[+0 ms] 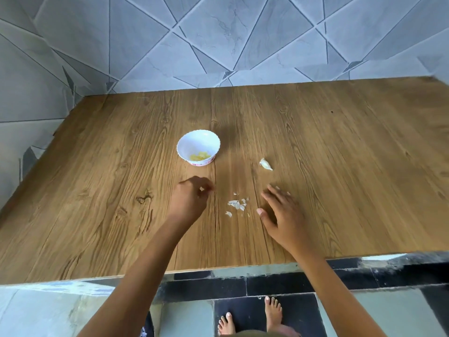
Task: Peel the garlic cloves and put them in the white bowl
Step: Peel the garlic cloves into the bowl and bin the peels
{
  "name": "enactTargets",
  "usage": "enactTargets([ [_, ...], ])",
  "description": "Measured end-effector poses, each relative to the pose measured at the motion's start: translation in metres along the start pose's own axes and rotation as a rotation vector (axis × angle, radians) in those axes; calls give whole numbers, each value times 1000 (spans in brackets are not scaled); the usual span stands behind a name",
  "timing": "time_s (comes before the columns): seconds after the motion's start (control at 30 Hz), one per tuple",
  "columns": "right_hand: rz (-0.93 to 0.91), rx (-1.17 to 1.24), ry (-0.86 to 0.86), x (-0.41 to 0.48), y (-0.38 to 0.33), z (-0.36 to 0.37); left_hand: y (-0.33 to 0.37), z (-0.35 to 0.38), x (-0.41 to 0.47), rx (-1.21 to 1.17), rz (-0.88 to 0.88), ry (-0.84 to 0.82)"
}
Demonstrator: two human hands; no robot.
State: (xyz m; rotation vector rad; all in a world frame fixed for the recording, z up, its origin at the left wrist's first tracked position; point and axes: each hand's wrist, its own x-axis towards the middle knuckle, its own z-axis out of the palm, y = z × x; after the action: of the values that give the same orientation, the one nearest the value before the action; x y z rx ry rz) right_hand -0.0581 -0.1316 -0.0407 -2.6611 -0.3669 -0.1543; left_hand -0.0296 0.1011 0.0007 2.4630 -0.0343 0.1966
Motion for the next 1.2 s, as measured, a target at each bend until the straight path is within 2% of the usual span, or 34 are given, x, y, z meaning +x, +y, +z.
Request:
enactTargets([
  [0.13,19,-41,-8,3,0,1,32,20,18,136,274,-305],
  [0.23,33,-38,-17,2,-2,1,39,27,28,238,347,-438],
  [0.4,42,-37,-3,-4,0,1,29,20,20,284,464,-548],
  [0.5,35,-40,6,-4,5,1,28,15,10,250,464,-585],
  [0.63,1,6,37,1,5,1,33,11,2,201,478,-547],
  [0.73,55,323,72,0,4,-4,37,13,-5,225,503,-453],
  [0.9,360,1102,64,10,-5,-22,40,19,-7,257,389,-397],
  [1.0,571,1599,-18,19,-12,-26,47,17,1,127,231,-350],
  [1.1,788,1909,-82,25,-20,-29,58,10,9,-131,81,-306],
  [1.2,937,2099,-121,31,-27,-35,82,10,14,-236,118,-351],
])
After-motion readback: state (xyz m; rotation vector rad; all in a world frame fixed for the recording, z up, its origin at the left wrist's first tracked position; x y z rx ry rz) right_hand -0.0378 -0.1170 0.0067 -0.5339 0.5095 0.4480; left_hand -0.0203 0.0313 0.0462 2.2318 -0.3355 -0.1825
